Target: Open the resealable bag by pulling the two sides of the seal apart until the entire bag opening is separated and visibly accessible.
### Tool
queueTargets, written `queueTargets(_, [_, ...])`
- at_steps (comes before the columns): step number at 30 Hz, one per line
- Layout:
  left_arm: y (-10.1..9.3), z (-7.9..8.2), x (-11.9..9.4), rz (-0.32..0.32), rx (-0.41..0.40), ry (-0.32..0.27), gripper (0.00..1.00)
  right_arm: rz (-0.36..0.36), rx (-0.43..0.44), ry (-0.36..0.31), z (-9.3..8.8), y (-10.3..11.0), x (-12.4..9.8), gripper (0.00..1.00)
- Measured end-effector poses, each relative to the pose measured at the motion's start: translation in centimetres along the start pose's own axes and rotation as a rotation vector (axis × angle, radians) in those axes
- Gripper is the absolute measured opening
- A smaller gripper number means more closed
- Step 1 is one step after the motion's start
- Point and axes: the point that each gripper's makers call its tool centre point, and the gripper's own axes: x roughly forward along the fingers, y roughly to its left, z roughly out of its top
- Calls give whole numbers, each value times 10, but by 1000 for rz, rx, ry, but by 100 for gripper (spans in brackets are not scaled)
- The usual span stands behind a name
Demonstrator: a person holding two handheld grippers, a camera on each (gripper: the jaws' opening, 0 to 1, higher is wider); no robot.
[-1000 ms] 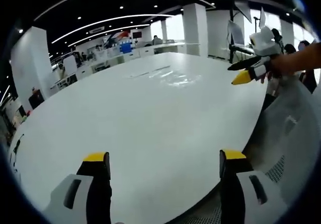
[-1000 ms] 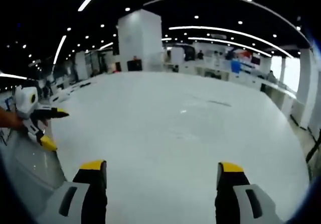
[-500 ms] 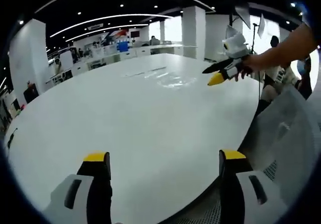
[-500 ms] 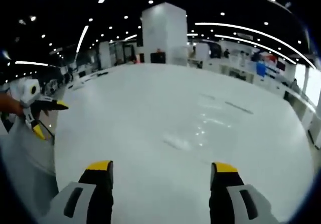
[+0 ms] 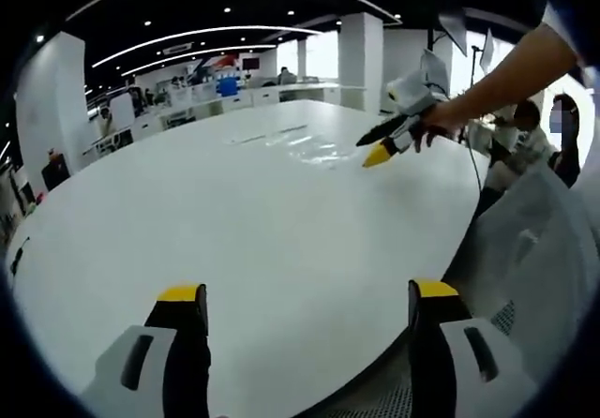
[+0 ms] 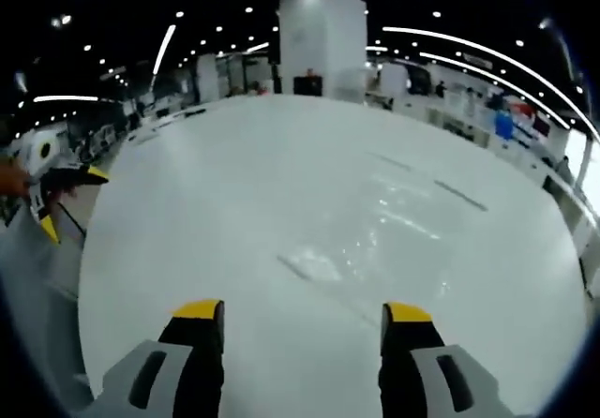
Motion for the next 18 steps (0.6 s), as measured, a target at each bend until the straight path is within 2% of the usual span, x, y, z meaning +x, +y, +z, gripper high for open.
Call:
queueTargets(7, [0, -3, 1, -2, 5, 16, 86, 6, 27, 27, -4, -7, 12, 60])
queueTargets(13, [-1, -4, 1, -6, 13, 22, 86, 35, 11, 69, -14, 2, 16, 55])
queueTargets(18, [-1, -5, 1, -7, 15, 24, 85, 14, -19, 21, 0, -3, 16, 57])
